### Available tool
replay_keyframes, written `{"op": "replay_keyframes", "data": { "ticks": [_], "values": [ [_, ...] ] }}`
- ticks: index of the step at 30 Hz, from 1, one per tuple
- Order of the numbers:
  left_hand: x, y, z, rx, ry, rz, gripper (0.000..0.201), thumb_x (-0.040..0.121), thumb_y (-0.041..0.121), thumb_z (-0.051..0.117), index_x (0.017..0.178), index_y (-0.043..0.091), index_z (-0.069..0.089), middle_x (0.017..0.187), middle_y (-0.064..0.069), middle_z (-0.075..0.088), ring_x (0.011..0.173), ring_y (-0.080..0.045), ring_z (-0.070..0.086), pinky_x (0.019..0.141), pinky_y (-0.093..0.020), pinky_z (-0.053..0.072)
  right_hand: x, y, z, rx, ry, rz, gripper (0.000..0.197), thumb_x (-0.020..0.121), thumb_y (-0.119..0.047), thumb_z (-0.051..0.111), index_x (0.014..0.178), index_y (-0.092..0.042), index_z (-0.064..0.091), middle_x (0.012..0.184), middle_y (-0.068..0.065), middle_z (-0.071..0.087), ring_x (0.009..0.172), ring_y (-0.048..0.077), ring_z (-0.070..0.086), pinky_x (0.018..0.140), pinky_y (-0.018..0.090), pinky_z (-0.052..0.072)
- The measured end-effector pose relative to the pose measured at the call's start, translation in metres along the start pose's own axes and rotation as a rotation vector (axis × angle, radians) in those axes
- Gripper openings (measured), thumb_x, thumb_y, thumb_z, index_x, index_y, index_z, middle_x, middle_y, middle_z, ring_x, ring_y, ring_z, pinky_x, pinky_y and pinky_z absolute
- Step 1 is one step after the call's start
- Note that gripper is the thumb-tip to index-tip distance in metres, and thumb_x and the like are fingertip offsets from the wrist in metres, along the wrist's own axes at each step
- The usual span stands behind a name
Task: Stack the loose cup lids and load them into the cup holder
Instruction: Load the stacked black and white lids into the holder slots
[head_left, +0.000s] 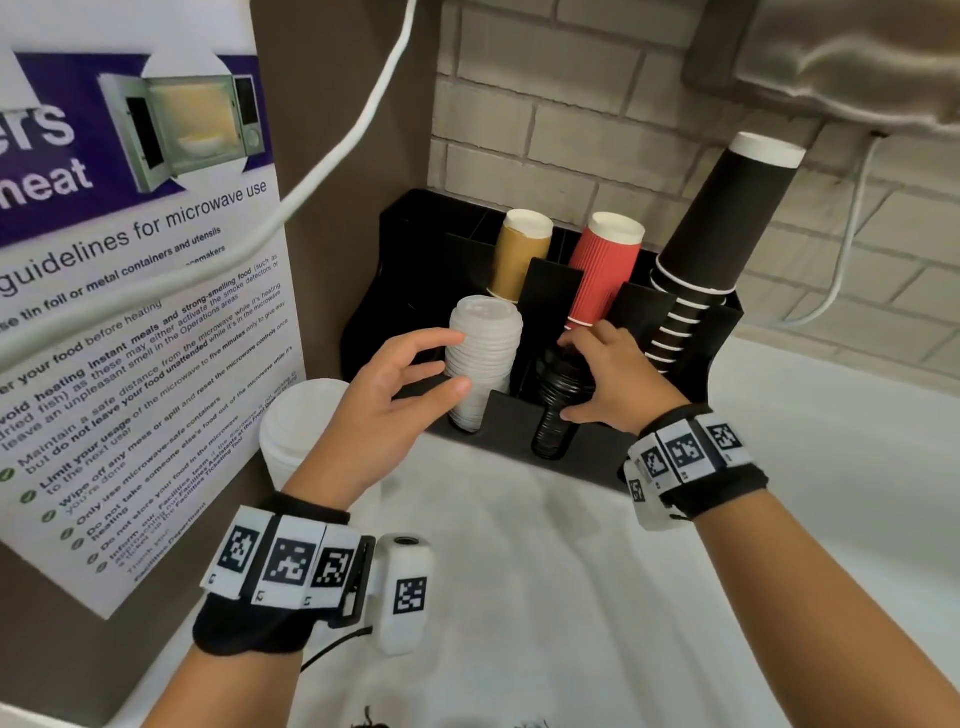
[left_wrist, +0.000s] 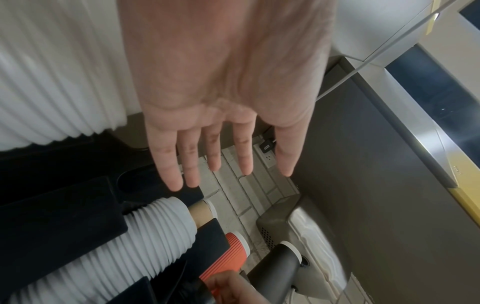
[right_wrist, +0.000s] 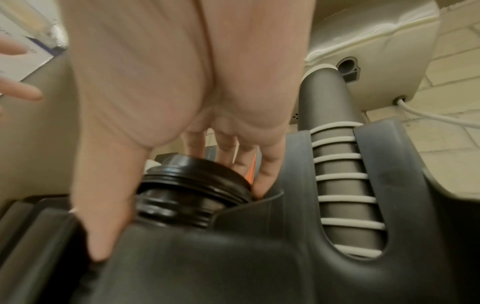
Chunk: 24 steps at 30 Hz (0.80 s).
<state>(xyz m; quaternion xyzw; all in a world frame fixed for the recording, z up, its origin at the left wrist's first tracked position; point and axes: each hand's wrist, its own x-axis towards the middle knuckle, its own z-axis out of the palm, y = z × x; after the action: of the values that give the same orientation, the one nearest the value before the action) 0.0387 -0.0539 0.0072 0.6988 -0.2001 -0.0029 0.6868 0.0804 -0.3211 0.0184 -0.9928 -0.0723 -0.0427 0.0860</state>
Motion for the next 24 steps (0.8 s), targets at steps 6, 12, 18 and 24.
{"op": "replay_keyframes", "data": {
  "ticks": [6,12,18,24],
  "values": [
    [-0.002,-0.001,0.002,0.013,0.011,0.005,0.043,0.077,0.038,0.065,0.119,0.039,0.058,0.136,0.016,0.051,0.122,-0.005,0.054,0.085,-0.011,0.048,-0.009,-0.005,0.006,-0.024,0.079,0.002,0.077,0.069,-0.025,0.084,0.135,-0.014,0.046,0.129,0.007,0.047,0.114,0.026,0.043,0.095,0.033,0.039],
    [-0.002,0.007,-0.003,0.161,0.031,0.053,0.039,0.079,0.040,0.065,0.117,0.043,0.057,0.134,0.018,0.049,0.121,0.001,0.050,0.094,-0.016,0.043,-0.018,-0.022,0.001,-0.198,0.123,0.010,0.079,0.072,-0.045,0.077,0.139,-0.023,0.041,0.131,0.001,0.046,0.121,0.023,0.040,0.099,0.042,0.037],
    [0.000,0.009,-0.033,0.864,0.096,0.007,0.050,0.085,0.033,0.069,0.132,0.028,0.054,0.136,0.003,0.046,0.123,-0.019,0.042,0.101,-0.033,0.039,-0.021,-0.083,0.025,0.423,-0.041,-0.250,0.069,0.077,-0.035,0.078,0.133,-0.013,0.043,0.111,-0.001,0.044,0.106,0.017,0.050,0.085,0.024,0.046],
    [-0.004,-0.003,-0.047,1.130,-0.035,-0.284,0.074,0.085,0.042,0.066,0.148,0.032,0.029,0.151,-0.003,0.034,0.139,-0.028,0.023,0.114,-0.044,0.024,-0.005,-0.136,0.075,0.689,-0.449,-0.155,0.101,0.073,-0.028,0.083,0.149,-0.019,0.018,0.148,0.006,0.035,0.134,0.018,0.036,0.103,0.028,0.037]
  ]
}}
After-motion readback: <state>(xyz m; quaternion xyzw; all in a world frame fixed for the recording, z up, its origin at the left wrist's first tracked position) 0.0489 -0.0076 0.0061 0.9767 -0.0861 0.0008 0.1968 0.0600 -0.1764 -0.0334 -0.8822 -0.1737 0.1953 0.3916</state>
